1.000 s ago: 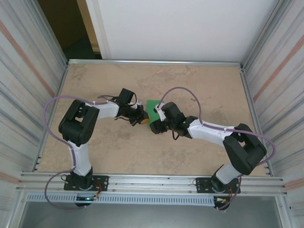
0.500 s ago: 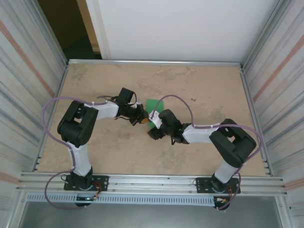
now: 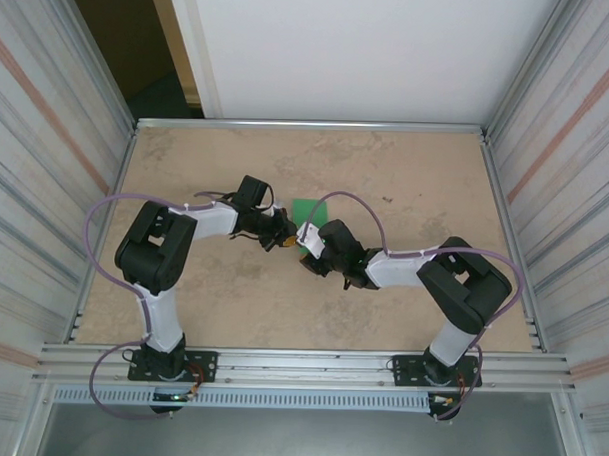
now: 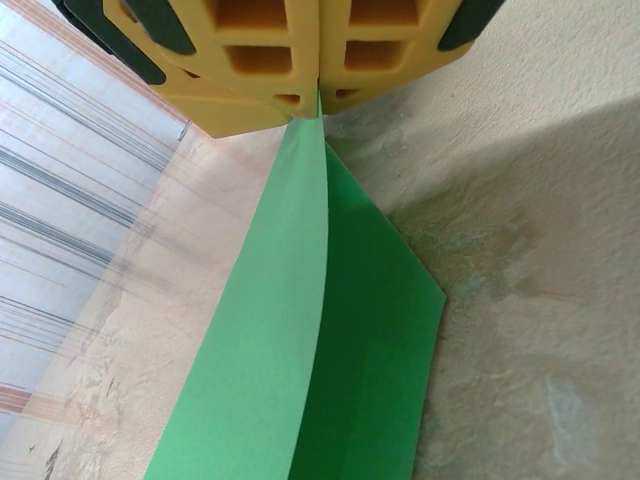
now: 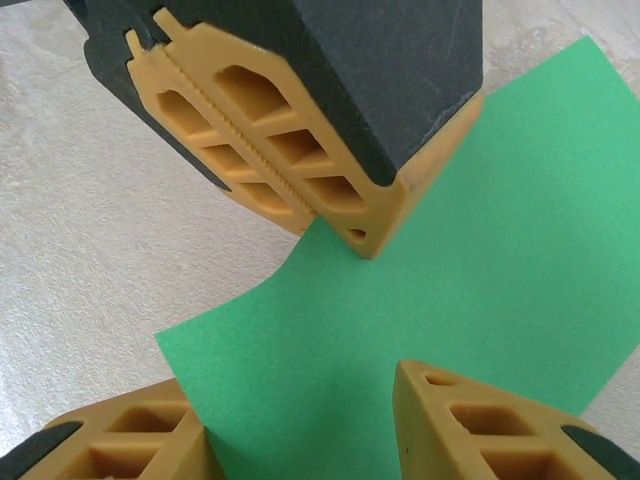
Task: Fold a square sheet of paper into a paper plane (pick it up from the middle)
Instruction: Third fold the triangle at the center of the table.
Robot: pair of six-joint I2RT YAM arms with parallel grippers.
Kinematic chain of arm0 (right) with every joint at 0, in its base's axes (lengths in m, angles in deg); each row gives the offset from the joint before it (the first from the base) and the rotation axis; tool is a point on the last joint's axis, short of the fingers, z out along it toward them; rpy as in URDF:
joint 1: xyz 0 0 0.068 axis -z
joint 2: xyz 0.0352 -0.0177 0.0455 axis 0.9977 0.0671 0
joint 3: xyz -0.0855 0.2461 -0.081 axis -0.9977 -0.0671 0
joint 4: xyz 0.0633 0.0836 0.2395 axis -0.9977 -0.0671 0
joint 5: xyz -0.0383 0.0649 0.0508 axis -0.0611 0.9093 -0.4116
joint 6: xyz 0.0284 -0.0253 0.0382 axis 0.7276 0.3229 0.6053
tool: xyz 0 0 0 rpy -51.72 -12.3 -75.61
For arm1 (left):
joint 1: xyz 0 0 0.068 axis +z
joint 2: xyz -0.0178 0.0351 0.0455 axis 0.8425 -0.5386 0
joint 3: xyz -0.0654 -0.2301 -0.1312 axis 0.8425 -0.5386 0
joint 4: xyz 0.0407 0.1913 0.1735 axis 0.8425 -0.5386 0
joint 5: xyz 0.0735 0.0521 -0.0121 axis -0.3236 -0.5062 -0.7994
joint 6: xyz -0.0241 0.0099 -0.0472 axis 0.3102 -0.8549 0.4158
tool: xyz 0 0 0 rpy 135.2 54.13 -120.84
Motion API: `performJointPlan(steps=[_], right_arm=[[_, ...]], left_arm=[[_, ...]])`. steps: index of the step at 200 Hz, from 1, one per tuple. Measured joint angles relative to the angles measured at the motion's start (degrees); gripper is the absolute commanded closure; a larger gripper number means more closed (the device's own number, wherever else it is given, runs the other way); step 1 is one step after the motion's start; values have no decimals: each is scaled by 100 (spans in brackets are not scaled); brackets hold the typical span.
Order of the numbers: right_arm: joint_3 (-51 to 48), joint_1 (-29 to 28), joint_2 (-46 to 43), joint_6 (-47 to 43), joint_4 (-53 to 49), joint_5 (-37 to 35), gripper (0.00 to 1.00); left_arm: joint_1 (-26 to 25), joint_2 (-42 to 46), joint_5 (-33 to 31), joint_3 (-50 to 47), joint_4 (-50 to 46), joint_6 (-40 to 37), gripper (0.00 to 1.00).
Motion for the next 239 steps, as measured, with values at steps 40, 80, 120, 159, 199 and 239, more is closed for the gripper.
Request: performJointPlan(steps=[40,80,120,159,199,239], right_arm=[[-2,0,-155,-4,2,0,57],[-2,-2,-262,-2,0,11,67],[-2,-7,-262,-22,-13,68,79],[-2,-7,-267,-20,-96,238,91],[-2,-4,-280,31,-275,494,95],[-44,50,-433,391,-330,944,96]], left_arm=[[-11,0,0,0,0,-2,100],[-39,0,0,0,-2,-2,100],[-37,0,0,0,-2,-2,100],[-37,0,-7,0,-57,-4,85],[90,249,-184,-2,-433,-144,63],[402,839,-442,-2,-599,-313,60]])
